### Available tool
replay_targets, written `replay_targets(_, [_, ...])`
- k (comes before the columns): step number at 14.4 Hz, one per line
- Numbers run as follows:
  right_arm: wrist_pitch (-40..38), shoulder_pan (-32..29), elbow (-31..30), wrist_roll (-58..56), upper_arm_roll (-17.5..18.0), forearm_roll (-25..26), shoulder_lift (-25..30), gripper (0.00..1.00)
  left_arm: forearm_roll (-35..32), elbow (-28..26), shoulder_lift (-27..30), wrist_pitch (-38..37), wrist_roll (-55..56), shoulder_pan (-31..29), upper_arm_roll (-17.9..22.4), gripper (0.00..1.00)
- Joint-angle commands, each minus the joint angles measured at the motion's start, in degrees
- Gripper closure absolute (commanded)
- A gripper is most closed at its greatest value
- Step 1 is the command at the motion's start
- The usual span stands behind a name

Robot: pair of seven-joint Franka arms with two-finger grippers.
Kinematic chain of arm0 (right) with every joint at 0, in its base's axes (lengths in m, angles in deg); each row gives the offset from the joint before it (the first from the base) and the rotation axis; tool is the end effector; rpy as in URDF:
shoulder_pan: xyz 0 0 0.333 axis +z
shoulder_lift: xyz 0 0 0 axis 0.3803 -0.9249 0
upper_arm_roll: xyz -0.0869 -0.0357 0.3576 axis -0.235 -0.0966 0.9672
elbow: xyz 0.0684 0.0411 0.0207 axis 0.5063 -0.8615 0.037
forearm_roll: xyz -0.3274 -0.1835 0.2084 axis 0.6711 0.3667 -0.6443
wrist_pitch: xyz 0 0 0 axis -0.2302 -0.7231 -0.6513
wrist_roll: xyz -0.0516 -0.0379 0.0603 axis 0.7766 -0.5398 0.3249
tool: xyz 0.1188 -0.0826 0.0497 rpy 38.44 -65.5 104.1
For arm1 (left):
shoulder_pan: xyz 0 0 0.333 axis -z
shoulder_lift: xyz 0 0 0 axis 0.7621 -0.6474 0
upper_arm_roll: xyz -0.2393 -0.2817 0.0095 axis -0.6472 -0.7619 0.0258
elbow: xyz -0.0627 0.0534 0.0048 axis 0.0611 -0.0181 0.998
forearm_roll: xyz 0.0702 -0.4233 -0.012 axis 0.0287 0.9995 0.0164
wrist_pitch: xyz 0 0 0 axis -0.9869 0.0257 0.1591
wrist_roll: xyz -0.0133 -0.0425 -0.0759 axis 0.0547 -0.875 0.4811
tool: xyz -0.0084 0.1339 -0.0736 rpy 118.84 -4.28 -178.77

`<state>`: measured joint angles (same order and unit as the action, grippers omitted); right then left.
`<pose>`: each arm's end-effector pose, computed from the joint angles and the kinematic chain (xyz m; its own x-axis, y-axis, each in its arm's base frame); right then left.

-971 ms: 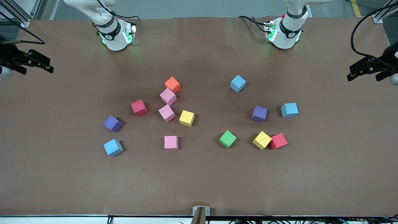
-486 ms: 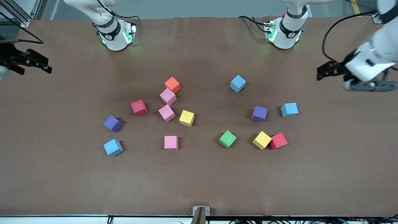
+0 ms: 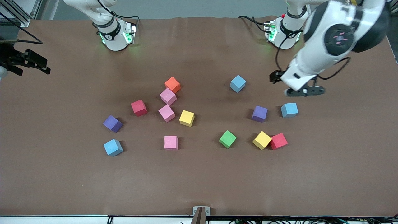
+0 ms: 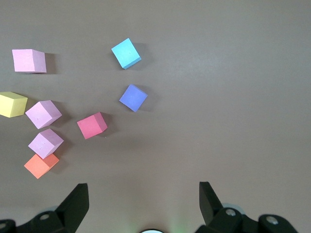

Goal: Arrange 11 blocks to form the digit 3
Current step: 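Reach the left gripper down to the light blue cube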

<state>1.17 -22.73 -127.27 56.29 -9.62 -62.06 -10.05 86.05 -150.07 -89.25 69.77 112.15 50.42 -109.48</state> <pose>0.5495 -0.0137 0.6534 0.9986 0.0264 -0.0460 0.0255 -0.9995 -0.0199 0.5141 -0.2281 0.4526 0.9761 0.0851 -0.2001 0.0725 -0.9950 -0.0691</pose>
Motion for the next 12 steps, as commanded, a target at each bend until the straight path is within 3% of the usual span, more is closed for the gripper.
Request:
replay_targets(1, [-0.3, -0.7, -0.6, -0.8, 0.5, 0.5, 1.2, 0.00, 1.0, -8.4, 2.1, 8.2, 8.2, -0.6, -4.3, 0.00])
replay_targets(6, [-0.7, -0.8, 0.0, -0.1, 0.4, 0.5, 1.1, 0.00, 1.0, -18.9, 1.4, 25.1, 33.0, -0.5, -13.2, 0.00])
replay_targets(12, [-0.6, -1.0, 0.1, 0.0, 0.3, 0.5, -0.4, 0.00, 1.1, -30.5, -0.5, 43.2, 51.7, -0.1, -17.8, 0.00])
